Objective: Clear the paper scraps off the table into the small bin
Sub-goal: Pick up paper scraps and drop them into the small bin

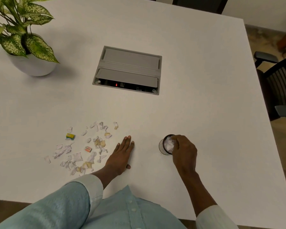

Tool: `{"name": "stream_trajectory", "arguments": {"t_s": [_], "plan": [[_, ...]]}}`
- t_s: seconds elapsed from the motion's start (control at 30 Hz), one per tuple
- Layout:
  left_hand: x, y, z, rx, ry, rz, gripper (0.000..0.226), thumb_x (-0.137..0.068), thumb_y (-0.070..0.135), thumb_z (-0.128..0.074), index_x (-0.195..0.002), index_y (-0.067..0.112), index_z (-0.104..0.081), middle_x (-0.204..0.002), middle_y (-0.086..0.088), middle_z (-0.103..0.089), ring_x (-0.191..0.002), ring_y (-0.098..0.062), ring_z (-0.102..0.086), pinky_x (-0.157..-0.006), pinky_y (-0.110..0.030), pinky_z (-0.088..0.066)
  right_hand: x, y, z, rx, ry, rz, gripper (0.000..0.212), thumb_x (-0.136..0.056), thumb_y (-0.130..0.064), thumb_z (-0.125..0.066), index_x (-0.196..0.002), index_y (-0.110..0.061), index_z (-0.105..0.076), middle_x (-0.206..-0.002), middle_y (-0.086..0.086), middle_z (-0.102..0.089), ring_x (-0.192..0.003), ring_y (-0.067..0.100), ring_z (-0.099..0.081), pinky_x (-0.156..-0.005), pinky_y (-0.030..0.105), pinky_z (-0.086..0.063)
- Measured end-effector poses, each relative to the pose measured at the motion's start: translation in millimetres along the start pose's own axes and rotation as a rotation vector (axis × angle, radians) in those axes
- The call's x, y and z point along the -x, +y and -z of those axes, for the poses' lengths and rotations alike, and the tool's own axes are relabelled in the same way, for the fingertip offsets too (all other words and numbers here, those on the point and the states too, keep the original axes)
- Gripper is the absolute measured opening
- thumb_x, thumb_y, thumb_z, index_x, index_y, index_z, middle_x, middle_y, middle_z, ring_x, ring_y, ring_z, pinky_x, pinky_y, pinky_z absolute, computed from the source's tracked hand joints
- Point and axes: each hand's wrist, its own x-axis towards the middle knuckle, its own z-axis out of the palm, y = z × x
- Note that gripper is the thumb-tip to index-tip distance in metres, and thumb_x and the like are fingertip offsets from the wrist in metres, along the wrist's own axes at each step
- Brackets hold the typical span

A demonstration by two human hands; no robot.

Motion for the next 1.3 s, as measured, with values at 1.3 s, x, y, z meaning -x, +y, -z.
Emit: {"name": "stream_trajectory", "arguments": {"t_s": [1.3], "plan": [[-4.0,-1.4,-7.9,-0.080,-0.027,0.027,0.119,-0.093,0.025,-0.073,-0.158,0.014,0.025,-0.161,-0.008,0.043,-0.150,-0.027,0.037,-0.130,-0.044,0.004,72.1,14.0,-66.4,0.236,-0.352,0.318,0.039,-0.061,0.015,-0.080,-0.091,-0.010,-0.074,-0.088,0.004,-0.066,-0.077,0.020,-0.067,-0.049,0.026,-0.054]]}}
